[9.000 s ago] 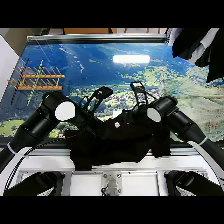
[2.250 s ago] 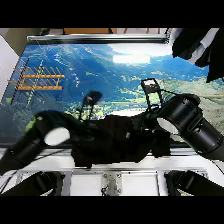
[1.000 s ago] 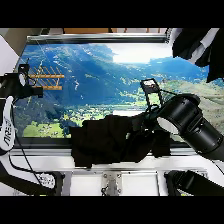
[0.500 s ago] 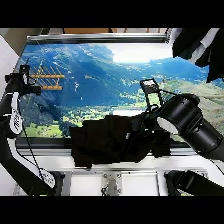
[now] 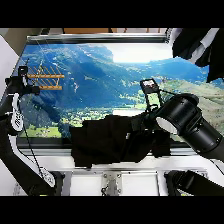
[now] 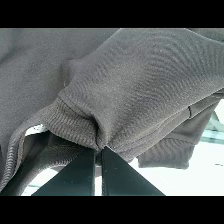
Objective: Fold the clothes and pants, and hang the long-sleeved shirts on hangers.
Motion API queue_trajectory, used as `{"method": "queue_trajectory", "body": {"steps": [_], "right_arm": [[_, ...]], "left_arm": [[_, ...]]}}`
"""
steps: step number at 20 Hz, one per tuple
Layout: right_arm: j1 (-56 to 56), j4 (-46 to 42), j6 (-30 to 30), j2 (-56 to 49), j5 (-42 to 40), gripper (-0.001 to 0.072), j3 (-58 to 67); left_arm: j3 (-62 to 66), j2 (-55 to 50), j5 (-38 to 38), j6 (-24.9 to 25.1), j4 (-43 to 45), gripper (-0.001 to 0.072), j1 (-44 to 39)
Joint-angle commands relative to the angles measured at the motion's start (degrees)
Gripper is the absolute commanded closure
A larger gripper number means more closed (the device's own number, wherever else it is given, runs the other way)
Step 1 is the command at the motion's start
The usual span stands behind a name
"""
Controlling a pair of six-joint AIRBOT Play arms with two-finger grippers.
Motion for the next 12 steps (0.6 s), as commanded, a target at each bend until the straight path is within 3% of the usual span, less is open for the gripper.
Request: {"method": "queue_trajectory", "body": {"steps": [1, 8, 9, 10, 11, 12], "right_arm": [[0.1, 0.0, 0.0, -0.1, 0.0, 0.0691, 0.0], [0.1, 0.0, 0.0, -0.1, 0.0, 0.0691, 0.0], [0.1, 0.0, 0.0, -0.1, 0.0, 0.0690, 0.0], [0.1, 0.0, 0.0, -0.1, 0.0, 0.0690, 0.0], [0.1, 0.0, 0.0, -0.1, 0.0, 0.0690, 0.0], [0.1, 0.0, 0.0, -0.1, 0.0, 0.0691, 0.0]], "left_arm": [[0.1, -0.5, 0.9, 0.1, -0.1, 0.0011, 0.7], [0.2, -2.0, -0.1, 0.0, -1.6, 0.0022, 0.3], [0.2, -2.0, -0.5, 0.0, -1.6, 0.0157, 0.3], [0.2, -2.0, -1.1, 0.0, -1.5, 0.0360, 0.2], [0.2, -2.0, -1.4, 0.0, -1.6, 0.0454, 0.2], [0.2, -2.0, -1.5, 0.0, -1.5, 0.0480, 0.2]]}}
